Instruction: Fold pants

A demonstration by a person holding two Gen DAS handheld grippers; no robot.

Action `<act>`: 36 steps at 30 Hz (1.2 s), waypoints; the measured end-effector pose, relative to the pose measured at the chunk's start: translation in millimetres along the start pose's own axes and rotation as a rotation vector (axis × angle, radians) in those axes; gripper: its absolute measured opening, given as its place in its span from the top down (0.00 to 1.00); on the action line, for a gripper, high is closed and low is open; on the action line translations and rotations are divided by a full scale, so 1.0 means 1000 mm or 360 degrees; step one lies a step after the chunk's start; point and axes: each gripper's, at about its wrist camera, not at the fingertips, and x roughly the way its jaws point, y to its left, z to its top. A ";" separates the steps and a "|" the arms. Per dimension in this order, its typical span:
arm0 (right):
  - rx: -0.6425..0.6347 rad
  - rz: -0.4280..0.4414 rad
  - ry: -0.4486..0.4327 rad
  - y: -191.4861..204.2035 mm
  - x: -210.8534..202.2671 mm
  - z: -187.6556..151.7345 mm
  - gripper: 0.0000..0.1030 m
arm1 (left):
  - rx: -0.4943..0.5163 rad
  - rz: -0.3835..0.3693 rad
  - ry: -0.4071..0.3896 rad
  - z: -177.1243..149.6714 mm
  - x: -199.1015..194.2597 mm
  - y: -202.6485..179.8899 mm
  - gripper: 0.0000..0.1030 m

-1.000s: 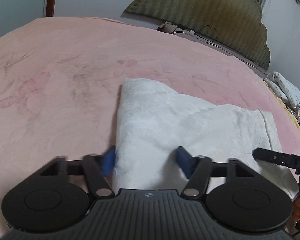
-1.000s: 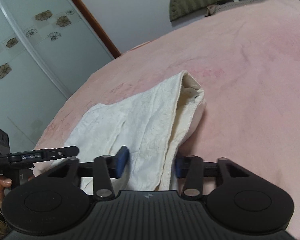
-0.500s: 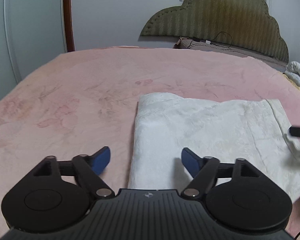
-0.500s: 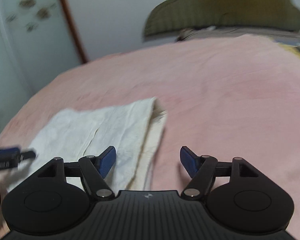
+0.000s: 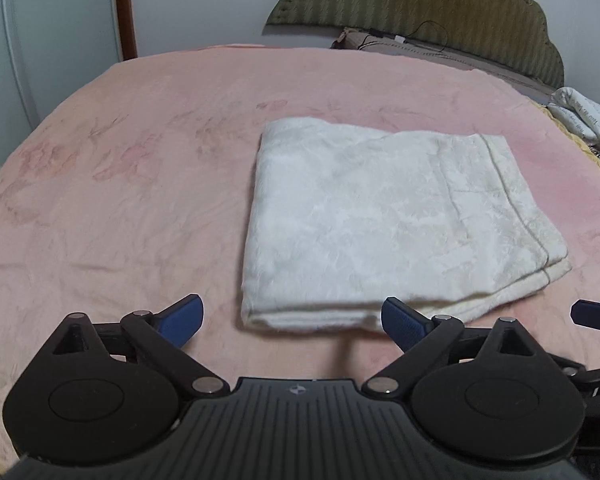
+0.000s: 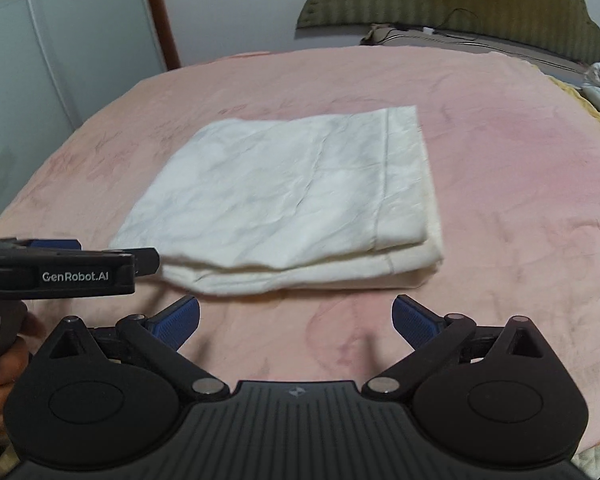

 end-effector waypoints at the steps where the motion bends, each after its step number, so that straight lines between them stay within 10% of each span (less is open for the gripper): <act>1: -0.0017 -0.0028 0.0007 0.003 0.002 -0.001 0.00 | -0.0009 0.0005 0.0016 -0.001 0.001 0.000 0.06; 36: 0.0097 -0.0088 0.0183 -0.003 0.022 -0.021 0.00 | -0.0037 0.0115 0.0143 -0.016 0.001 0.002 0.06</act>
